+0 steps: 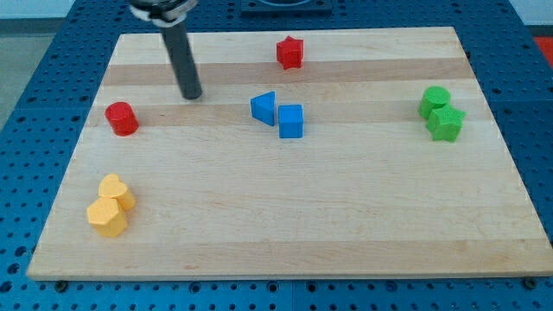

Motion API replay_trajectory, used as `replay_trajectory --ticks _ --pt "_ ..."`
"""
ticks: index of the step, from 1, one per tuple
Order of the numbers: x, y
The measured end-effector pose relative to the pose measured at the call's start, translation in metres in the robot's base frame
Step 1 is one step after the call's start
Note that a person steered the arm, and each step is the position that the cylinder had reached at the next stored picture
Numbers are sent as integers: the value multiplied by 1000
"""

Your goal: Push the red star into the red circle

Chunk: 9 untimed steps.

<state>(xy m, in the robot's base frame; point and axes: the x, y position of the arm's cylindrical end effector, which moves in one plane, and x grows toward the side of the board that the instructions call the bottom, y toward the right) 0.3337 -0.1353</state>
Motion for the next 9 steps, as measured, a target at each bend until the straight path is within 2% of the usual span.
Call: replay_trajectory --ticks 2,4,6,9 --pt "-16 127" --pt "-61 207" --pt "-99 200" --pt "-94 132"
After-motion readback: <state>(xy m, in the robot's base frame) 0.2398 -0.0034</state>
